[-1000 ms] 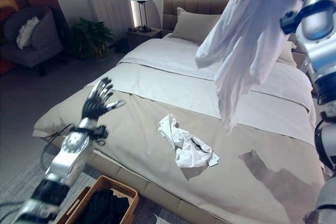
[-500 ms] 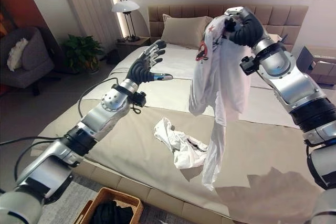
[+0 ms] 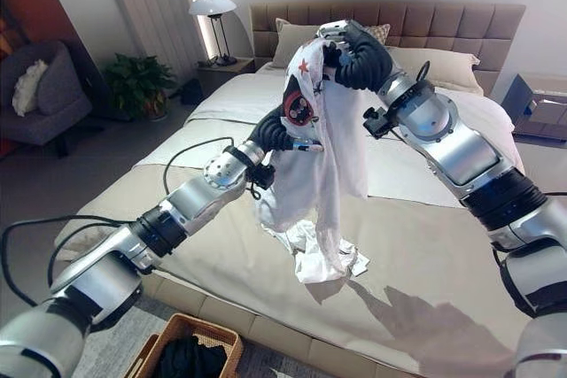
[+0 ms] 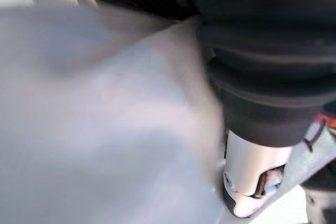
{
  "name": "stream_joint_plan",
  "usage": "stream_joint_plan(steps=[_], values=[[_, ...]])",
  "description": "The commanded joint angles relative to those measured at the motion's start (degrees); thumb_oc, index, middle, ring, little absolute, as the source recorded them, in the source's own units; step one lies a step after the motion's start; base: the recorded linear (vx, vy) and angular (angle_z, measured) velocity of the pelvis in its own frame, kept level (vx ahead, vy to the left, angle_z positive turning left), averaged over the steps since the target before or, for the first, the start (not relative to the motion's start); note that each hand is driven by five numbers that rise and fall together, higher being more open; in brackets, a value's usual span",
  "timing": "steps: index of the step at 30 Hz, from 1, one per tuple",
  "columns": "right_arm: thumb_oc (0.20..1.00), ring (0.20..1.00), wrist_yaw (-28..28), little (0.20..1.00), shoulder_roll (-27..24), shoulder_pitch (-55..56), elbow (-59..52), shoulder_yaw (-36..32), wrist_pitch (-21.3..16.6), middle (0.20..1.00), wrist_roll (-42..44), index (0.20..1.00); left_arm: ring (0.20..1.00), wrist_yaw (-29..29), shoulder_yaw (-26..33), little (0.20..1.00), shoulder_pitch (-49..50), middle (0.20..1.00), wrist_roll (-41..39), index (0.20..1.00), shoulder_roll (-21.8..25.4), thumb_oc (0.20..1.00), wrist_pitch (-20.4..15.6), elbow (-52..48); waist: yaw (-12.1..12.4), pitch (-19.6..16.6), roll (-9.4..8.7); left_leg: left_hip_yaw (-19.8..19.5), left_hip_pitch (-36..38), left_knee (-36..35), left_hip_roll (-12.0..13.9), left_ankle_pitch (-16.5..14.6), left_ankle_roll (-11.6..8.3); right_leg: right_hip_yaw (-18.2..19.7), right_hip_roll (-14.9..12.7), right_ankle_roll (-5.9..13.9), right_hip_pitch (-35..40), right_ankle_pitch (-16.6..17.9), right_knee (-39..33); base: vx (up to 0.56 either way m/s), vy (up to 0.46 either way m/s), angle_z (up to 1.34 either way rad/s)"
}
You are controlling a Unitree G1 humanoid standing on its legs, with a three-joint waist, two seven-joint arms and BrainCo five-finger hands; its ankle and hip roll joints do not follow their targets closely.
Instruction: Pick up clothes into the bucket
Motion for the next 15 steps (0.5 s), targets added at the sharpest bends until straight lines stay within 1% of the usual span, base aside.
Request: stream_joint_plan(steps=[1, 3, 4, 5, 7, 12, 15], values=[[0.2, 0.2, -1.35, 0.2, -0.57, -5.5, -2.38, 0.33, -4.29, 0.2, 3.73, 0.2, 1.0, -1.35, -3.17, 1.0, -8.55, 1.0, -3.68, 1.0, -2.64, 1.0, -1.43, 2.63, 2.29, -1.13, -3.29, -3.58, -1.1, 6.6, -1.83, -7.02, 0.11, -1.82, -3.66, 3.37, -4.43, -0.85, 8.05, 0.0, 0.0, 0.0], [0.2, 0.2, -1.16, 0.2, -0.71, -5.7, -2.75, 0.75, -4.38, 0.2, 4.17, 0.2, 1.0, -3.36, -4.73, 1.0, -9.2, 1.0, -7.84, 1.0, -1.87, 1.0, -1.4, 1.16, 2.18, -1.25, -3.25, -3.66, -1.22, 6.75, -1.86, -7.08, 0.05, -1.85, -3.72, 3.38, -4.46, -0.81, 8.03, 0.0, 0.0, 0.0], [0.2, 0.2, -1.15, 0.2, -0.7, -5.71, -2.75, 0.74, -4.39, 0.2, 4.17, 0.2, 1.0, -3.38, -4.74, 1.0, -9.22, 1.0, -7.89, 1.0, -1.84, 1.0, -1.4, 1.15, 2.17, -1.24, -3.27, -3.67, -1.23, 6.76, -1.86, -7.09, 0.05, -1.86, -3.72, 3.38, -4.46, -0.81, 8.03, 0.0, 0.0, 0.0], [0.2, 0.2, -0.55, 0.2, -1.14, -5.43, -3.26, 1.23, -4.58, 0.2, 4.95, 0.2, 1.0, -6.86, -7.76, 1.0, -10.41, 1.0, -13.97, 1.0, 0.61, 1.0, -0.46, -1.31, 1.94, -1.56, -3.1, -3.57, -1.23, 6.69, -1.79, -7.08, -0.1, -1.95, -3.72, 3.43, -4.38, -0.67, 7.8, 0.0, 0.0, 0.0], [0.2, 0.2, -0.14, 0.2, -1.3, -4.99, -3.74, 1.57, -4.81, 0.2, 5.68, 0.2, 1.0, -7.74, -9.53, 1.0, -10.92, 1.0, -17.79, 1.0, 2.21, 1.0, 0.04, -2.3, 1.82, -1.8, -3.07, -3.46, -1.15, 6.67, -1.71, -7.1, -0.21, -1.99, -3.7, 3.46, -4.25, -0.51, 7.51, 0.02, 0.0, 0.01], [0.2, 0.2, 0.18, 0.2, -1.11, -4.09, -5.01, 1.72, -4.9, 0.2, 6.66, 0.2, 1.0, -7.88, -10.77, 1.0, -11.12, 1.0, -18.61, 1.0, 2.47, 1.0, 0.87, -2.71, 1.69, -2.01, -3.07, -3.46, -1.24, 6.44, -1.54, -6.86, -0.31, -2.08, -3.64, 3.43, -4.39, -0.38, 7.25, 0.0, 0.0, 0.03], [0.2, 0.2, 0.49, 0.2, 0.34, -3.28, -6.22, 1.3, -5.31, 0.2, 7.88, 0.2, 1.0, -7.6, -10.06, 1.0, -10.58, 1.0, -19.66, 1.0, 1.08, 1.0, 0.86, -1.72, 1.57, -1.86, -3.05, -3.34, -1.26, 6.16, -1.57, -6.8, -0.16, -1.78, -3.59, 3.5, -4.69, -0.31, 7.32, 0.0, 0.0, 0.0]])
